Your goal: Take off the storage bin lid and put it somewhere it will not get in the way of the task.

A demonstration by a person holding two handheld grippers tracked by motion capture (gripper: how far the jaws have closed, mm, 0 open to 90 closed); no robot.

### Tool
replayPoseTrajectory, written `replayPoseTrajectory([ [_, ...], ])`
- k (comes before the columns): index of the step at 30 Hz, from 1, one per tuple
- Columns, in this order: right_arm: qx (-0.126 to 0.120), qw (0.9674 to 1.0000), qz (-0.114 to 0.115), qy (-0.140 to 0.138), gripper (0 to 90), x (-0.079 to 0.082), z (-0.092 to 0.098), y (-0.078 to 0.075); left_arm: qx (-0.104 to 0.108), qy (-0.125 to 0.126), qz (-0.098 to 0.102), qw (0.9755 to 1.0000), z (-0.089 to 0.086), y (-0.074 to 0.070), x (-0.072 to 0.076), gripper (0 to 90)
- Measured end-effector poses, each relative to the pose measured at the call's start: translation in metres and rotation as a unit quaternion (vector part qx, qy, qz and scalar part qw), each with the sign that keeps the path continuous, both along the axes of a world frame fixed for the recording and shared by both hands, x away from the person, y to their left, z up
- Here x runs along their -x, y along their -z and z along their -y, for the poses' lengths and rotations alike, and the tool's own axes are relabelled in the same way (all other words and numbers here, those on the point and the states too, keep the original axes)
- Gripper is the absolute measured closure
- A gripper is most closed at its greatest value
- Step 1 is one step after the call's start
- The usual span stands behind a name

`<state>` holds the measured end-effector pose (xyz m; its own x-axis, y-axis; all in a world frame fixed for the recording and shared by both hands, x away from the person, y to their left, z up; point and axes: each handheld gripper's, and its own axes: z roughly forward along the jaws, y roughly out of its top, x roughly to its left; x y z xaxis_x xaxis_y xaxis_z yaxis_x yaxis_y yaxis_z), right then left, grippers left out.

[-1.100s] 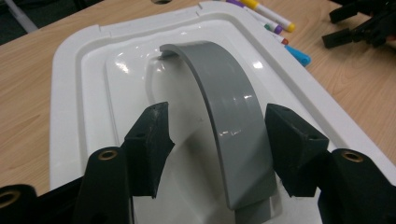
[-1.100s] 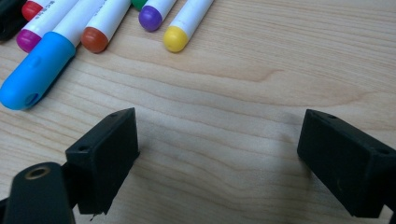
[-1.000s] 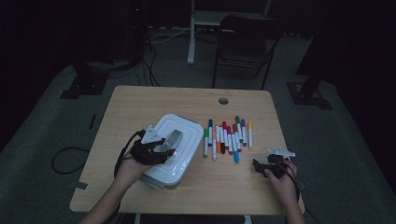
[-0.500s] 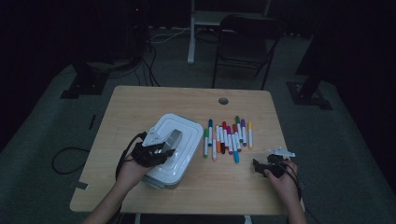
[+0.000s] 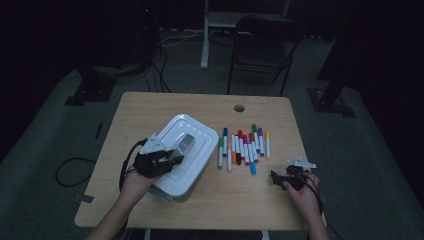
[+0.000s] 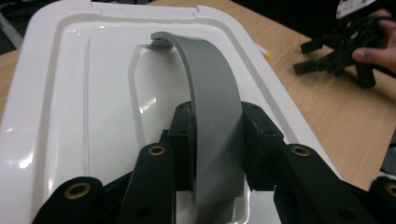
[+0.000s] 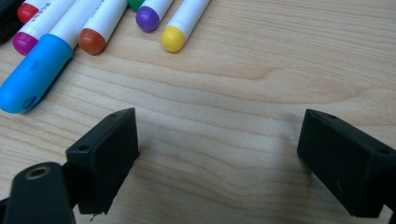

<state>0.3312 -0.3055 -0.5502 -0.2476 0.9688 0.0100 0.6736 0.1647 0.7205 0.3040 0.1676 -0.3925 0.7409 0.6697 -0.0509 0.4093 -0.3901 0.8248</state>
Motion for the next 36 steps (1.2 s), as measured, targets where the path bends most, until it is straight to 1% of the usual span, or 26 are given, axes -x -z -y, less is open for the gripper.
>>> replayPoseTrajectory([
  [1, 0.000, 1.0000, 0.000, 0.000, 12.2, 0.000, 0.000, 0.000, -0.001, -0.004, 0.005, 1.0000, -0.002, -0.002, 0.000, 69.4],
  [4, 0.000, 1.0000, 0.000, 0.000, 12.3, 0.000, 0.000, 0.000, 0.006, -0.012, 0.008, 0.9999, -0.007, -0.003, 0.000, 69.5],
  [5, 0.000, 1.0000, 0.000, 0.000, 12.2, 0.000, 0.000, 0.000, 0.012, -0.022, 0.008, 0.9997, -0.013, -0.004, -0.002, 69.5],
  [7, 0.000, 1.0000, 0.000, 0.000, 12.2, 0.000, 0.000, 0.000, 0.013, -0.031, 0.011, 0.9994, -0.019, -0.005, -0.004, 69.5],
  [8, 0.000, 1.0000, 0.000, 0.000, 12.3, 0.000, 0.000, 0.000, 0.013, -0.031, 0.011, 0.9994, -0.019, -0.005, -0.004, 69.6],
  [9, 0.000, 1.0000, 0.000, 0.000, 12.2, 0.000, 0.000, 0.000, 0.018, -0.041, 0.012, 0.9989, -0.025, -0.005, -0.006, 69.6],
  [11, 0.000, 1.0000, 0.000, 0.000, 12.2, 0.000, 0.000, 0.000, 0.018, -0.041, 0.012, 0.9989, -0.025, -0.005, -0.006, 69.6],
  [12, 0.000, 1.0000, 0.000, 0.000, 12.2, 0.000, 0.000, 0.000, 0.019, -0.056, 0.018, 0.9981, -0.032, -0.005, -0.008, 69.6],
  [15, 0.000, 1.0000, 0.000, 0.000, 12.2, 0.000, 0.000, 0.000, 0.030, -0.079, 0.023, 0.9961, -0.047, -0.006, -0.012, 69.7],
  [17, 0.000, 1.0000, 0.000, 0.000, 12.3, 0.000, 0.000, 0.000, 0.033, -0.088, 0.026, 0.9952, -0.054, -0.007, -0.014, 69.7],
  [18, 0.000, 1.0000, 0.000, 0.000, 12.3, 0.000, 0.000, 0.000, 0.033, -0.088, 0.026, 0.9952, -0.054, -0.007, -0.014, 69.7],
  [20, 0.000, 1.0000, 0.000, 0.000, 12.2, 0.000, 0.000, 0.000, 0.030, -0.096, 0.028, 0.9946, -0.061, -0.008, -0.016, 69.7],
  [21, 0.000, 1.0000, 0.000, 0.000, 12.2, 0.000, 0.000, 0.000, 0.034, -0.097, 0.030, 0.9942, -0.065, -0.009, -0.017, 69.7],
  [22, 0.000, 1.0000, 0.000, 0.000, 12.2, 0.000, 0.000, 0.000, 0.043, -0.110, 0.031, 0.9925, -0.074, -0.010, -0.018, 69.7],
  [23, 0.000, 1.0000, 0.000, 0.000, 12.2, 0.000, 0.000, 0.000, 0.043, -0.110, 0.031, 0.9925, -0.074, -0.010, -0.018, 69.7],
  [24, 0.000, 1.0000, 0.000, 0.000, 12.2, 0.000, 0.000, 0.000, 0.048, -0.122, 0.032, 0.9908, -0.081, -0.009, -0.021, 69.7],
  [25, 0.000, 1.0000, 0.000, 0.000, 12.2, 0.000, 0.000, 0.000, 0.048, -0.122, 0.032, 0.9908, -0.081, -0.009, -0.021, 69.8],
  [26, 0.000, 1.0000, 0.000, 0.000, 12.2, 0.000, 0.000, 0.000, 0.050, -0.134, 0.031, 0.9893, -0.088, -0.007, -0.024, 69.8],
  [27, 0.000, 1.0000, 0.000, 0.000, 12.3, 0.000, 0.000, 0.000, 0.050, -0.134, 0.031, 0.9893, -0.088, -0.007, -0.024, 69.8],
  [30, 0.000, 1.0000, 0.000, 0.000, 12.2, 0.000, 0.000, 0.000, 0.056, -0.154, 0.032, 0.9860, -0.098, -0.004, -0.028, 69.8],
  [31, 0.000, 1.0000, 0.000, 0.000, 12.2, 0.000, 0.000, 0.000, 0.059, -0.161, 0.033, 0.9847, -0.101, -0.003, -0.029, 69.8],
  [32, 0.000, 1.0000, 0.000, 0.000, 12.2, 0.000, 0.000, 0.000, 0.067, -0.172, 0.036, 0.9822, -0.110, 0.000, -0.032, 69.8],
  [33, 0.000, 1.0000, 0.000, 0.000, 12.3, 0.000, 0.000, 0.000, 0.066, -0.180, 0.037, 0.9807, -0.114, 0.002, -0.033, 69.8],
  [34, 0.000, 1.0000, 0.000, 0.000, 12.2, 0.000, 0.000, 0.000, 0.066, -0.180, 0.037, 0.9807, -0.114, 0.002, -0.033, 69.8],
  [35, 0.000, 1.0000, 0.000, 0.000, 12.2, 0.000, 0.000, 0.000, 0.065, -0.189, 0.038, 0.9791, -0.117, 0.004, -0.035, 69.8],
  [36, 0.000, 1.0000, 0.000, 0.000, 12.2, 0.000, 0.000, 0.000, 0.067, -0.203, 0.034, 0.9762, -0.125, 0.010, -0.039, 69.8],
])
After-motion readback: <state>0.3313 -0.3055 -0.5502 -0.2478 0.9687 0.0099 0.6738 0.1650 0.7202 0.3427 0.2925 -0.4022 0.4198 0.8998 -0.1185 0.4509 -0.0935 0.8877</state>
